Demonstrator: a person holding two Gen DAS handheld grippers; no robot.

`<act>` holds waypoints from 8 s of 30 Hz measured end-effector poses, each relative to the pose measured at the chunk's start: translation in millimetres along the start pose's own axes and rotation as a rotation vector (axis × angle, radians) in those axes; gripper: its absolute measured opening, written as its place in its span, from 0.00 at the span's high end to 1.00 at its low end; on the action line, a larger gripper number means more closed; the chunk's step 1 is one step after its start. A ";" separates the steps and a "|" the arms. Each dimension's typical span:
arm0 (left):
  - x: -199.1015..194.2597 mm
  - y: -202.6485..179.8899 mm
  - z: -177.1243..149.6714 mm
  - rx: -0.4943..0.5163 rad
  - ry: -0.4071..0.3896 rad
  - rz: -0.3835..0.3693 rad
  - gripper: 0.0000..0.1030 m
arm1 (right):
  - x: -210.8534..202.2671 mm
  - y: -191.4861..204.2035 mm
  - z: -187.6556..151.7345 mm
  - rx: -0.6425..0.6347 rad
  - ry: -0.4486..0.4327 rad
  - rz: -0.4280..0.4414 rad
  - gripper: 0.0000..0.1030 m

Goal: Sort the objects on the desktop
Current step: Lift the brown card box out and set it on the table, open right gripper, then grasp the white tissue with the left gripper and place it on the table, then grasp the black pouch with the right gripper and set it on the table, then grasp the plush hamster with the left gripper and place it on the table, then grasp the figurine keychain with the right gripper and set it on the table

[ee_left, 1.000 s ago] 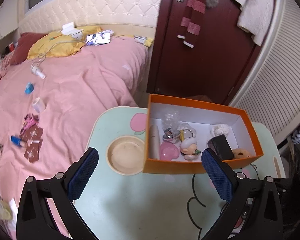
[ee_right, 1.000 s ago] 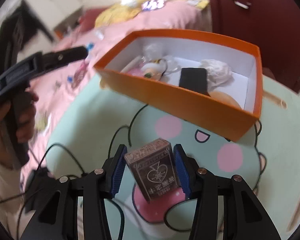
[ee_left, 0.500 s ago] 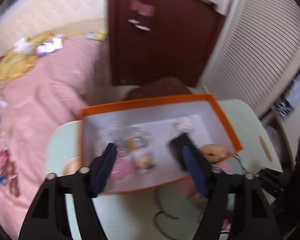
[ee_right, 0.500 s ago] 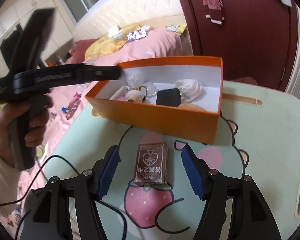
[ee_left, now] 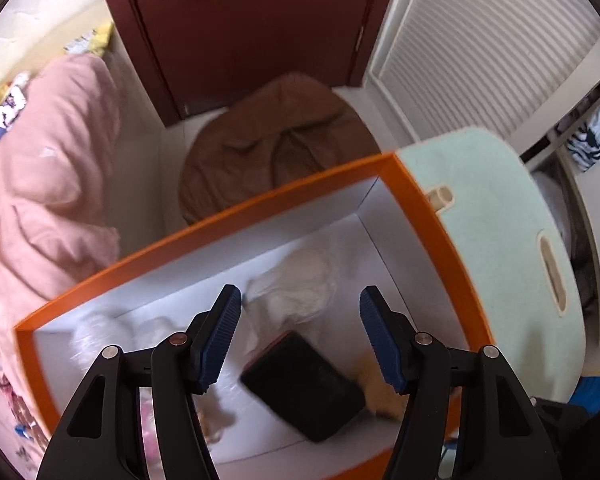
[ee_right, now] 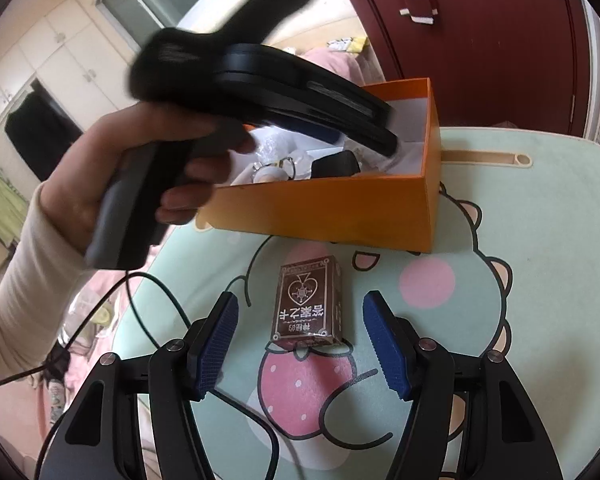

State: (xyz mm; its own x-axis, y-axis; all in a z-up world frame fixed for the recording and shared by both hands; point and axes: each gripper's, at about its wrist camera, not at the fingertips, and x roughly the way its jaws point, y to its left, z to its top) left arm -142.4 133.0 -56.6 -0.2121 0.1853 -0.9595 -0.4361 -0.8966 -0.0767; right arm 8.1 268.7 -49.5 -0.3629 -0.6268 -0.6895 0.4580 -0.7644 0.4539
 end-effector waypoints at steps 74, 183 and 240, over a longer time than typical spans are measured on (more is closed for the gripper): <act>-63.6 60.9 -227.8 -0.441 -0.391 0.144 0.24 | 96.1 43.5 152.3 -0.085 0.473 -0.367 0.22; -149.8 73.0 -138.4 -0.248 -0.175 -0.297 0.64 | -23.3 -15.8 -18.2 0.152 -0.123 -0.166 0.45; -59.9 93.4 -244.9 -0.530 -0.457 0.103 0.00 | 164.3 64.4 132.6 -0.087 0.522 -0.287 0.69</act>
State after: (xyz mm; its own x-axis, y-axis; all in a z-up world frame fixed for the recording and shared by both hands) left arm 43.7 -60.4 -72.8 -0.6262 0.1352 -0.7679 0.0660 -0.9721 -0.2250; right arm -129.6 96.4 -58.7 -0.0452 -0.2234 -0.9737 0.4739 -0.8628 0.1759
